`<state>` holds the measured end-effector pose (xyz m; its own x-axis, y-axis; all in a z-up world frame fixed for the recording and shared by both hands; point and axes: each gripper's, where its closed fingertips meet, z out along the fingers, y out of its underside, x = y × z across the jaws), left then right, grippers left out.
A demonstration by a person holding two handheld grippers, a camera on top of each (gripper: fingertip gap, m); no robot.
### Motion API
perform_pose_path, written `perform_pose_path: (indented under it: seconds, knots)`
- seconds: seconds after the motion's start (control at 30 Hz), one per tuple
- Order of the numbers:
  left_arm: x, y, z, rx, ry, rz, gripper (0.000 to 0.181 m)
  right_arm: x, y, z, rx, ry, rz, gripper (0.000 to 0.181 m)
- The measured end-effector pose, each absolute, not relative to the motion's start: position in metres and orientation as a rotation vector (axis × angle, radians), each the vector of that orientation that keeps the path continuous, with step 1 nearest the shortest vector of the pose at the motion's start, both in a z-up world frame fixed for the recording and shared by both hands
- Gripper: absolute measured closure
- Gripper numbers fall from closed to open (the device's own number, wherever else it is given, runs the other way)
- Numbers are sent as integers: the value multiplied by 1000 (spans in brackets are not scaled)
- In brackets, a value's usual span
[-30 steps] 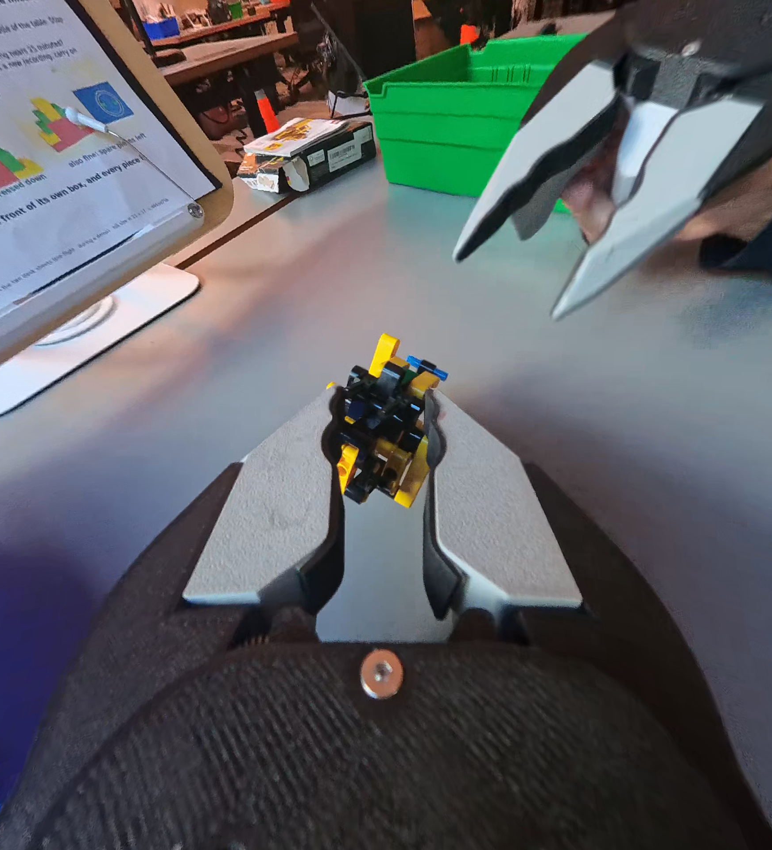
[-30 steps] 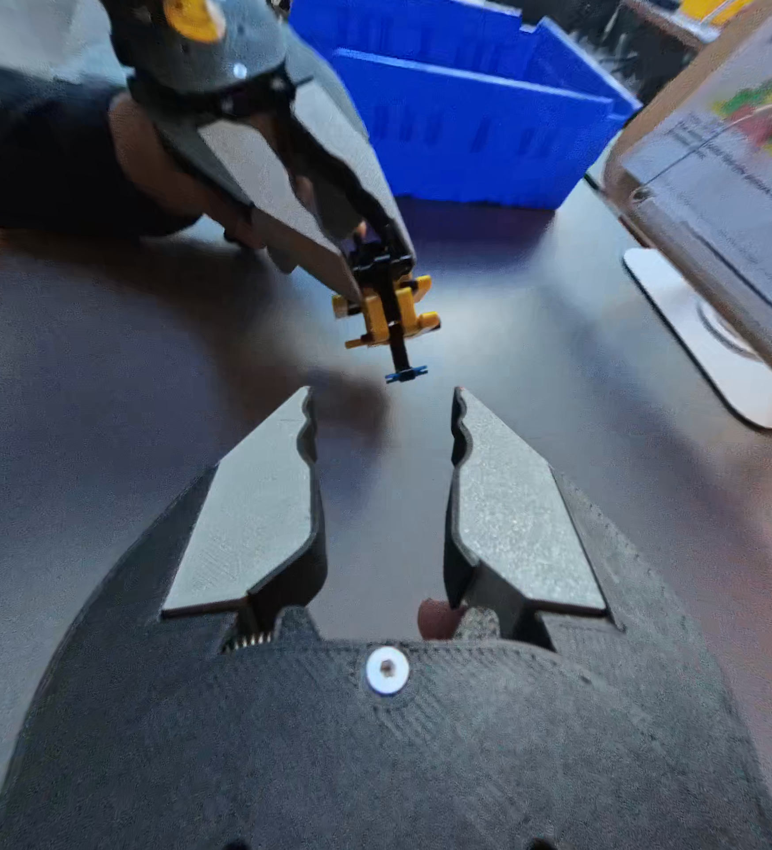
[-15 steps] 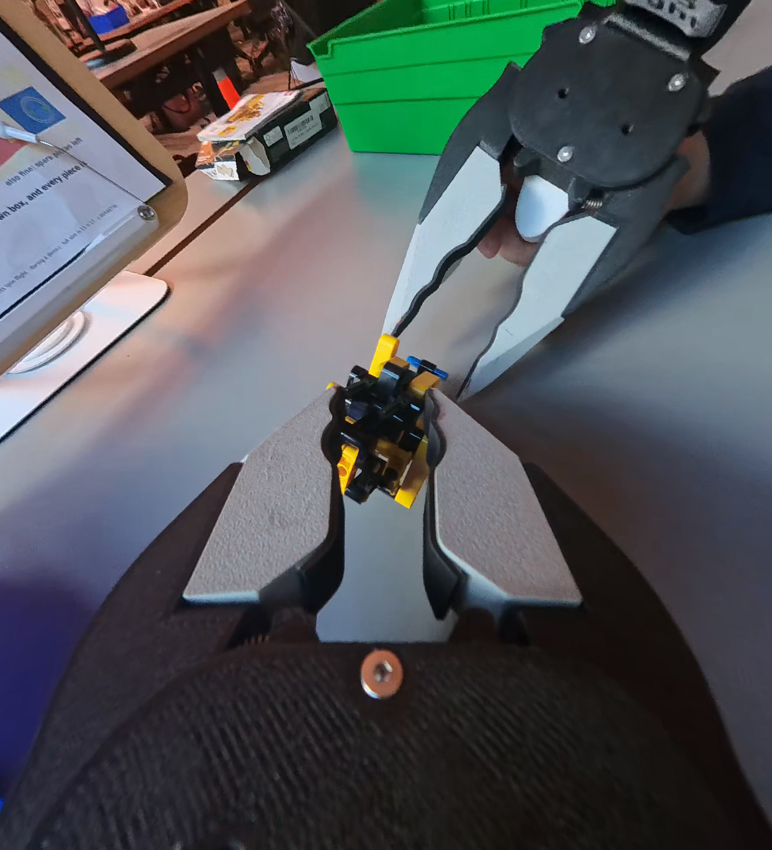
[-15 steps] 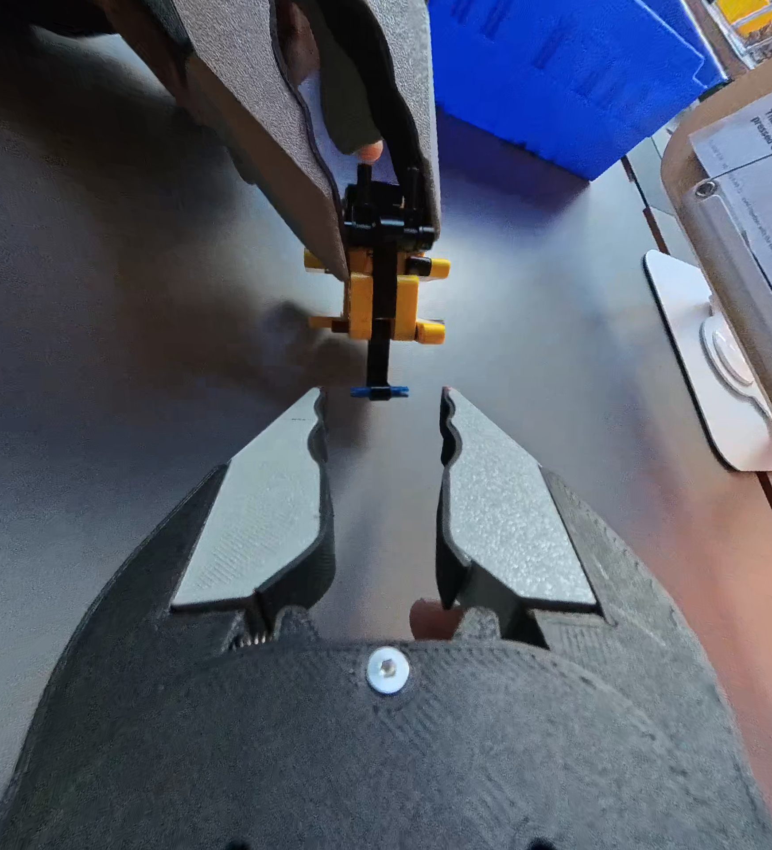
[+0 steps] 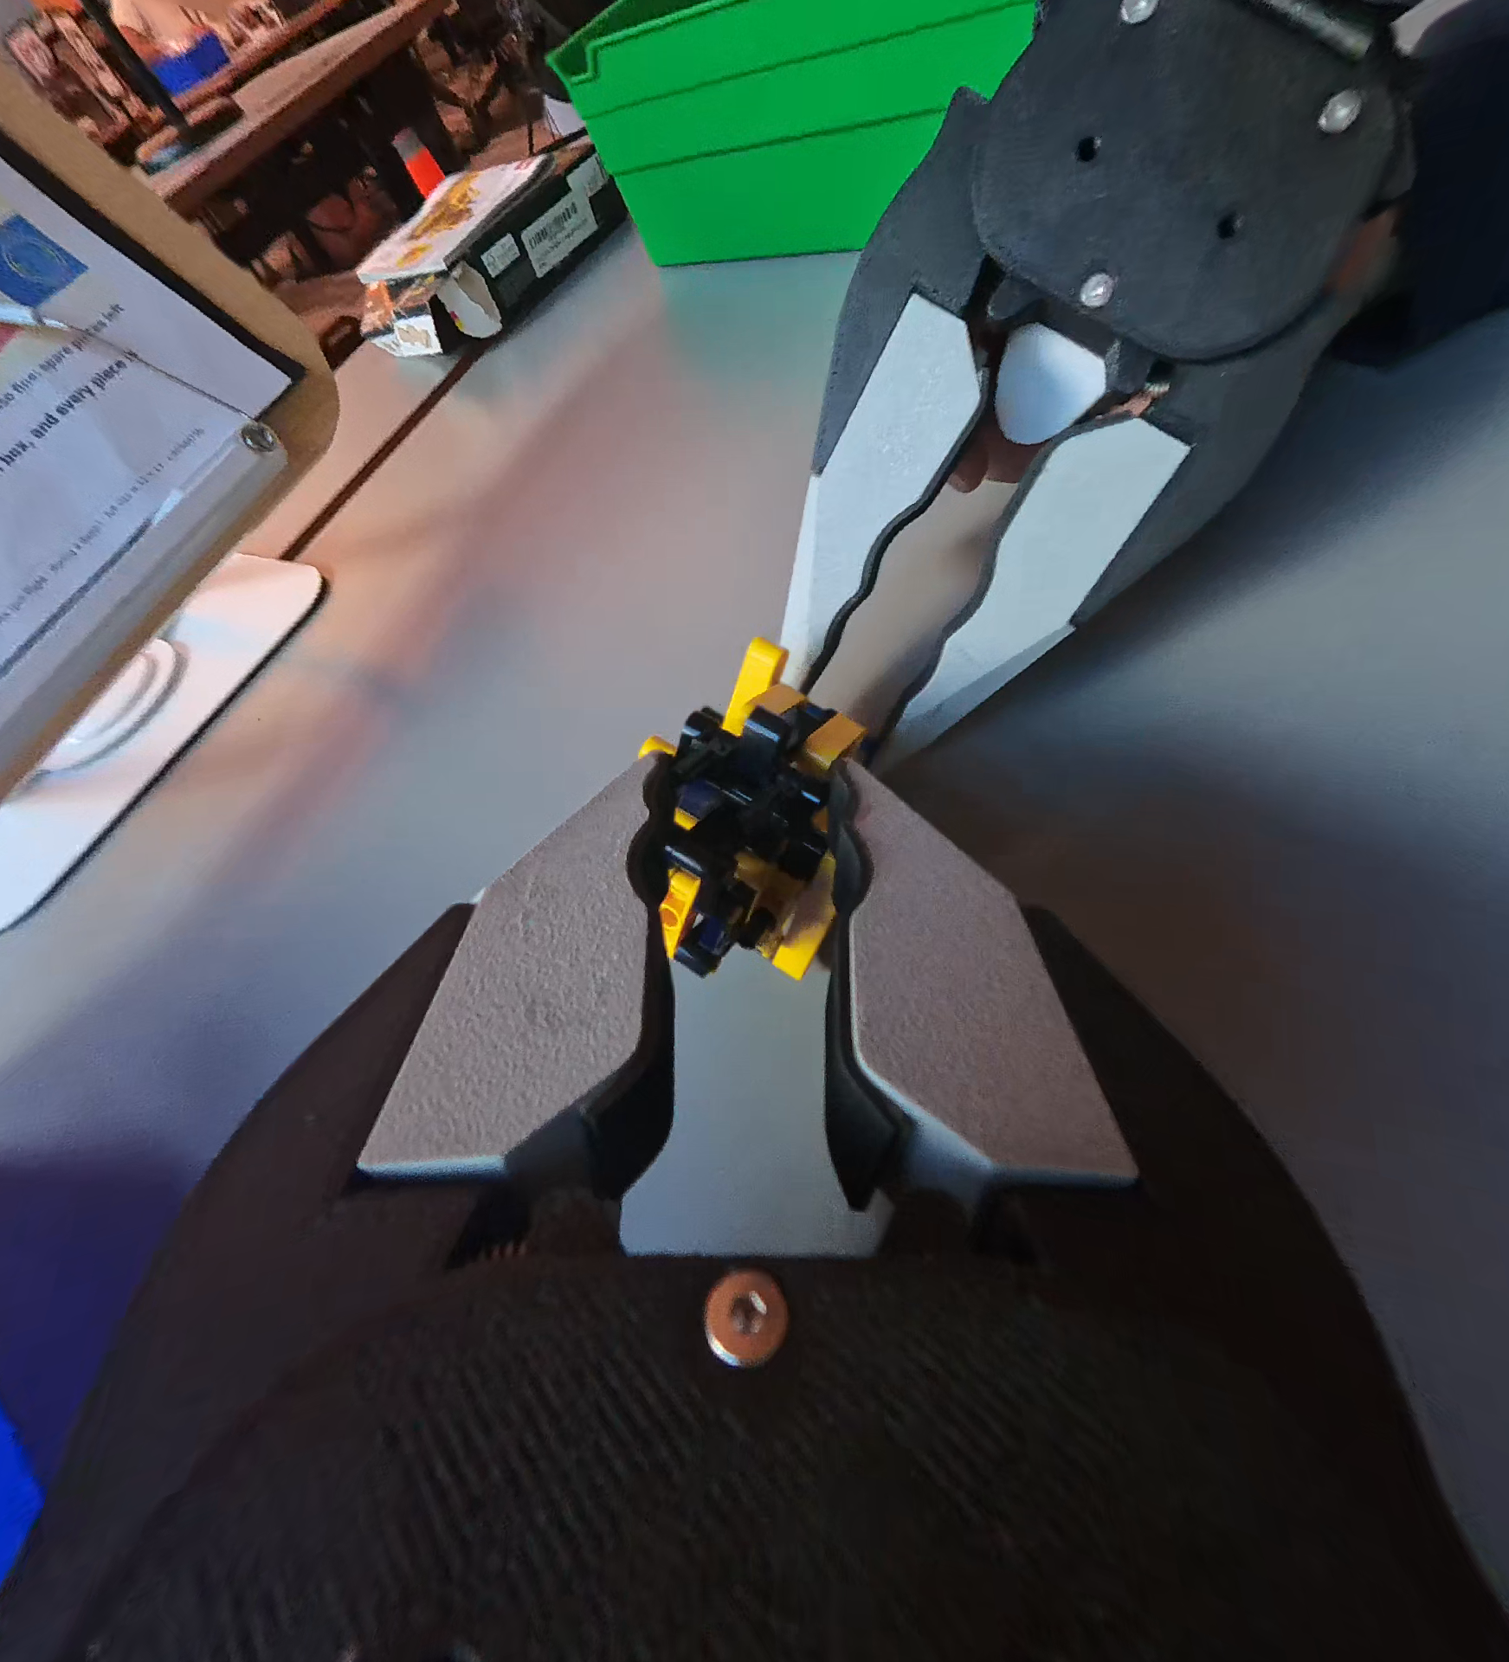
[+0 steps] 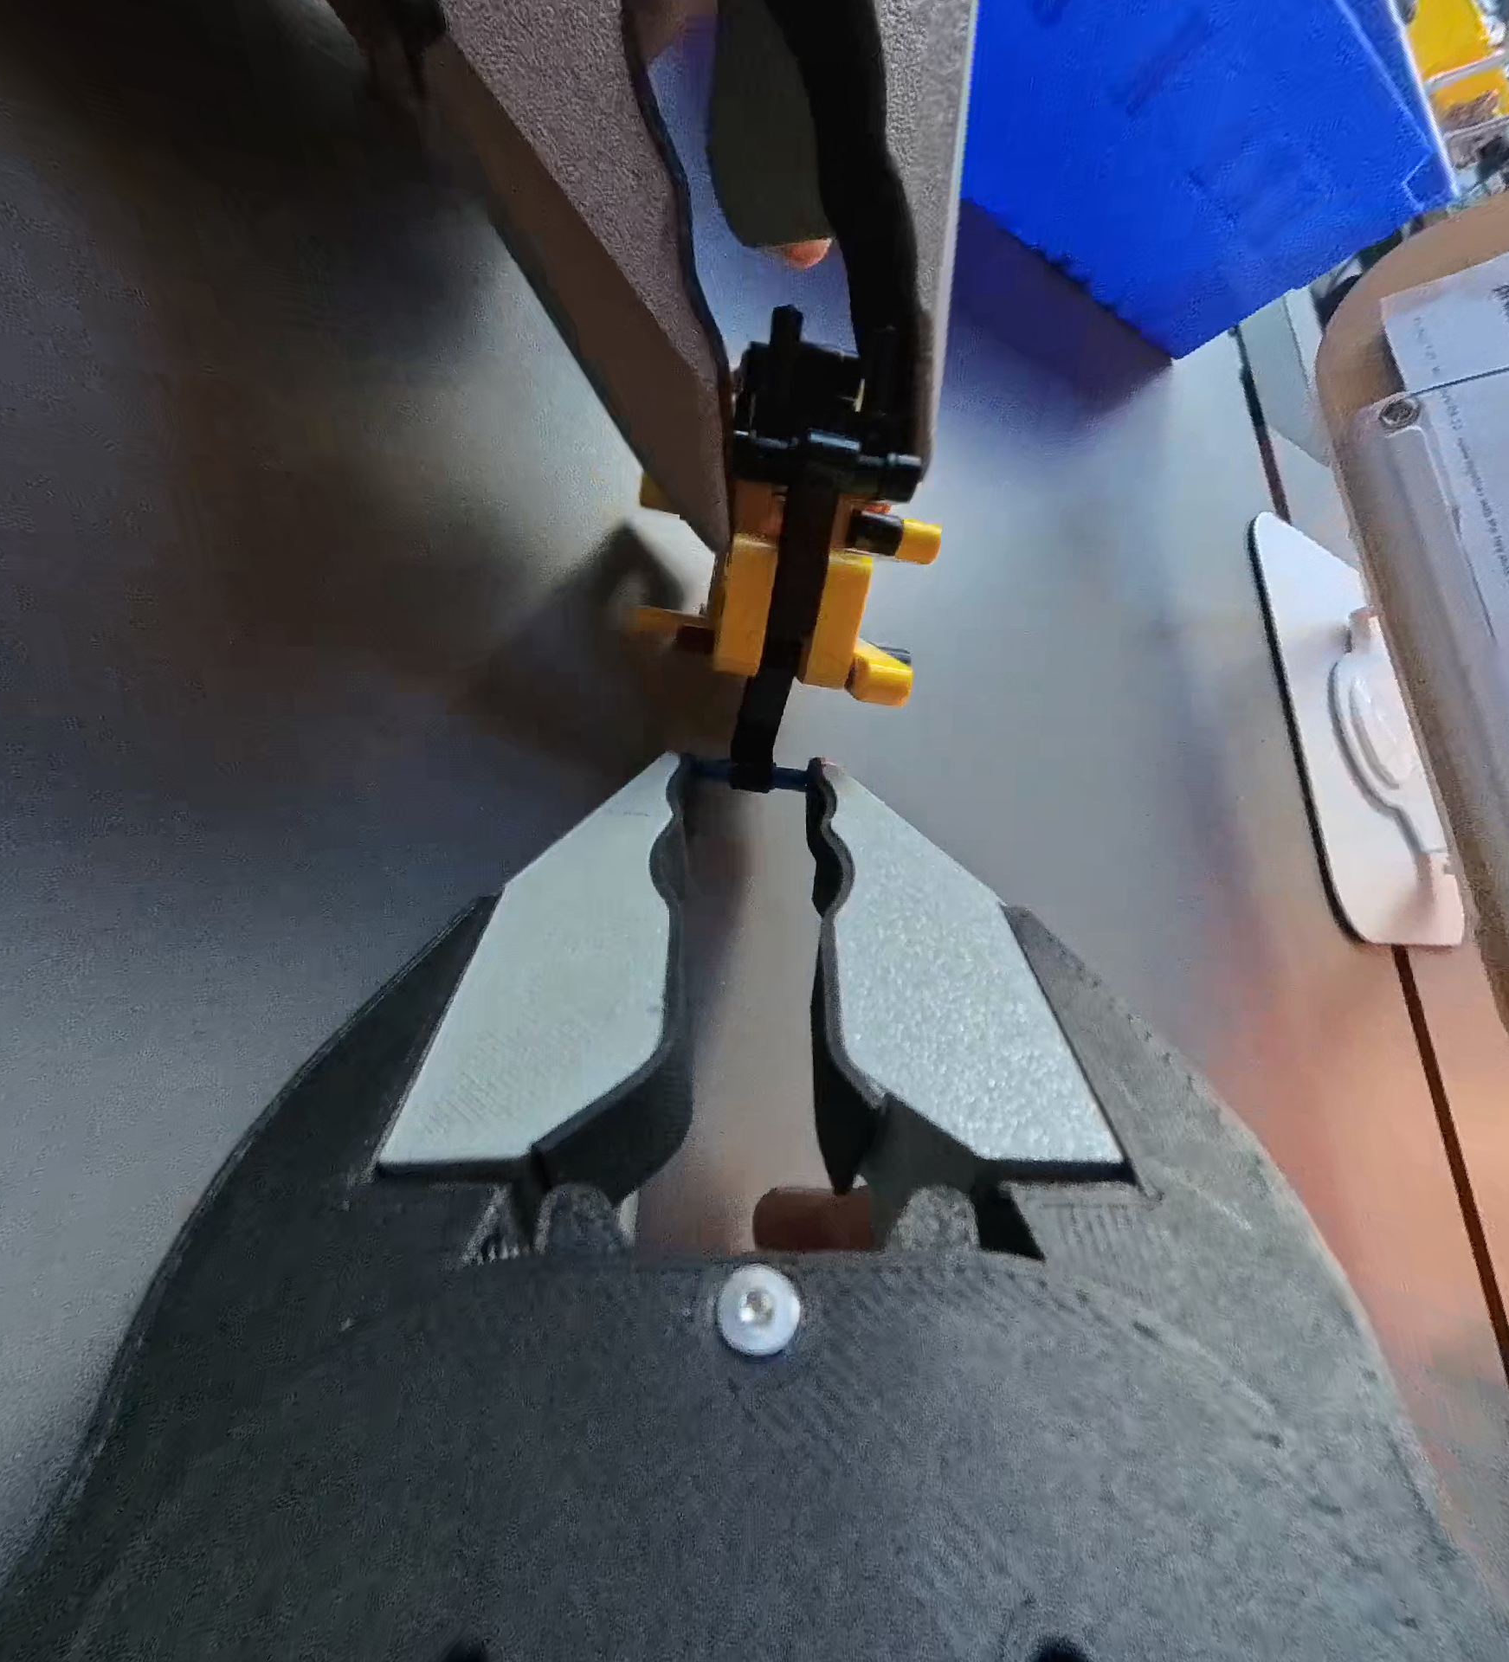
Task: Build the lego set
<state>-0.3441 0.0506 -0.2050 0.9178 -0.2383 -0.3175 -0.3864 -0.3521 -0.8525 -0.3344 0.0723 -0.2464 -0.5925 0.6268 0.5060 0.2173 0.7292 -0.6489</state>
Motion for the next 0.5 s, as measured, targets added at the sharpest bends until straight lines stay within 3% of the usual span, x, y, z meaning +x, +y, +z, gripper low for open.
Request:
perform_pose_path:
  seconds: [0.5]
  knots:
    - [-341,58,-205,-1923,480,311,150,-329,74,-248,-613,-2213,721,160]
